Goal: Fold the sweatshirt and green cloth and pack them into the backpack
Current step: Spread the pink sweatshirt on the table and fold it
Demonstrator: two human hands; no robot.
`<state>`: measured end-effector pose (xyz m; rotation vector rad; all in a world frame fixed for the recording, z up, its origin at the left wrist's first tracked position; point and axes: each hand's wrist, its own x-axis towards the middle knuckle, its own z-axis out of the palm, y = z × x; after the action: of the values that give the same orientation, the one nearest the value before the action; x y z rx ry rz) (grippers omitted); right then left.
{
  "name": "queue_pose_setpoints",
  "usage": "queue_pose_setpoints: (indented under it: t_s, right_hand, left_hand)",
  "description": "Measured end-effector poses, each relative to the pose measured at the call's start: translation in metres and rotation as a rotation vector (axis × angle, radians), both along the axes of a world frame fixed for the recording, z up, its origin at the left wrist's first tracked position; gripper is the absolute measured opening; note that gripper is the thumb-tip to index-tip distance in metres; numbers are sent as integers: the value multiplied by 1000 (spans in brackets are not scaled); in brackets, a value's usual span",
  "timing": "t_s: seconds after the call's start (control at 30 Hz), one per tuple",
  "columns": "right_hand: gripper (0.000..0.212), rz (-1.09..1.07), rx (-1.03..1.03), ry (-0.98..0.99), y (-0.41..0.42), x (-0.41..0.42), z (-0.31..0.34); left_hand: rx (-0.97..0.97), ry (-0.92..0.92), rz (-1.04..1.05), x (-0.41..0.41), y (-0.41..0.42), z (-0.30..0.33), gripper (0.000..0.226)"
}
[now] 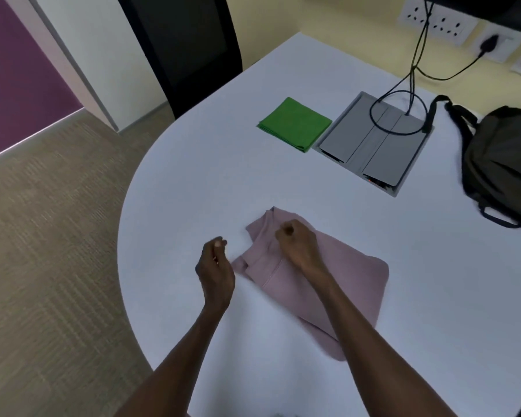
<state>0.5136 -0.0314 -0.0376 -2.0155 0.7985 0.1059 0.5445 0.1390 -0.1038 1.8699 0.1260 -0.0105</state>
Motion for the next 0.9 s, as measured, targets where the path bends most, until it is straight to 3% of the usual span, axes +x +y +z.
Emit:
queue_pose_setpoints:
  t_s: [0.03,0.07,0.13,0.23,0.33,0.47,0.67,0.73,0.8,0.87,0.9]
  right_hand:
    - [9,21,-72,-68,-4,-12,-4]
    - [19,49,-157,-137,-9,-27,-8]
    - [34,98,-293,-216,-16,-56,-21]
    - [57,138,-501,-159,-33,-90,-36]
    - [75,209,-639,12,-53,-111,-45]
    - [88,300,-712,184,-60,-115,-54]
    - [97,302,-640,408,-62,-103,-80]
    - [98,305,-627,409,-61,-98,-78]
    - [98,284,-661,341,-58,-100,-73]
    - [95,255,-730,228,-52,-106,-67]
    - [94,244,-757,186,-47,-109,-65]
  left_hand:
    - [54,-45,-52,0,0,5,24]
    - [93,-24,-142,-1,-3,7,33]
    - [192,128,-307,-3,-13,10,64]
    - [319,278,-376,-9,-27,7,93]
    - [269,349,-376,-14,-34,3,79]
    - [165,233,-276,-11,-37,15,58]
    - [313,222,-285,6,-29,-5,50]
    - [470,95,-300,6,-37,-6,49]
    - [561,-215,-338,-1,-49,-8,51]
    - [398,-504,-518,-12,-67,-10,54]
    - [315,-541,-662,-16,-78,-12,53]
